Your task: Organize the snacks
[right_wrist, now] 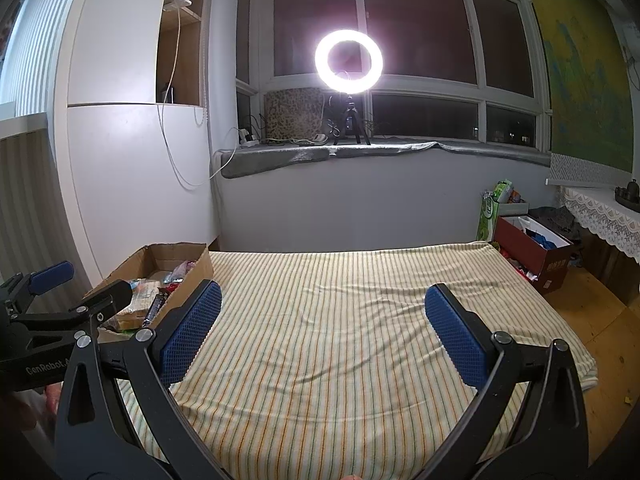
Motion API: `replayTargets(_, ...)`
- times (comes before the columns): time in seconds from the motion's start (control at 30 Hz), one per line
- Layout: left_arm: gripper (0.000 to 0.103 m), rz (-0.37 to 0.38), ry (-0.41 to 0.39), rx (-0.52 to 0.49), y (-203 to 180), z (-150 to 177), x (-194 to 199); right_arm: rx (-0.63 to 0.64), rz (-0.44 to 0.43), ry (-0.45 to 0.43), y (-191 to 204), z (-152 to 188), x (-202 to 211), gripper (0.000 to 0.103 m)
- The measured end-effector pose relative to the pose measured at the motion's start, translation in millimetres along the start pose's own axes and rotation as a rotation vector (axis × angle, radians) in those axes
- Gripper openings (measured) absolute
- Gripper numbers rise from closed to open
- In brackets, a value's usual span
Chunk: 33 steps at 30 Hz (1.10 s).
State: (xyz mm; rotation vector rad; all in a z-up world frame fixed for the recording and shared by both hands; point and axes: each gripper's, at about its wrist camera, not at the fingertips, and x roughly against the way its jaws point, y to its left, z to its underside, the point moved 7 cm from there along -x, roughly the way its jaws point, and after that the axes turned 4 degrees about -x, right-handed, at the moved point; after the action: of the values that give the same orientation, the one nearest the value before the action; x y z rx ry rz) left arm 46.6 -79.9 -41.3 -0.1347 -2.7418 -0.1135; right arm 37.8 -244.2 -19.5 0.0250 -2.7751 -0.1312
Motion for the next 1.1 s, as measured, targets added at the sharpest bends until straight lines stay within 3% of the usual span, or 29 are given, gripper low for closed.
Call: replayTargets(1.1,0.102,-0.004,-0.001,0.006,9.2,-1.3,3.5,0.015,-0.014,0.003,5.2,-2.1,2.4,0.103)
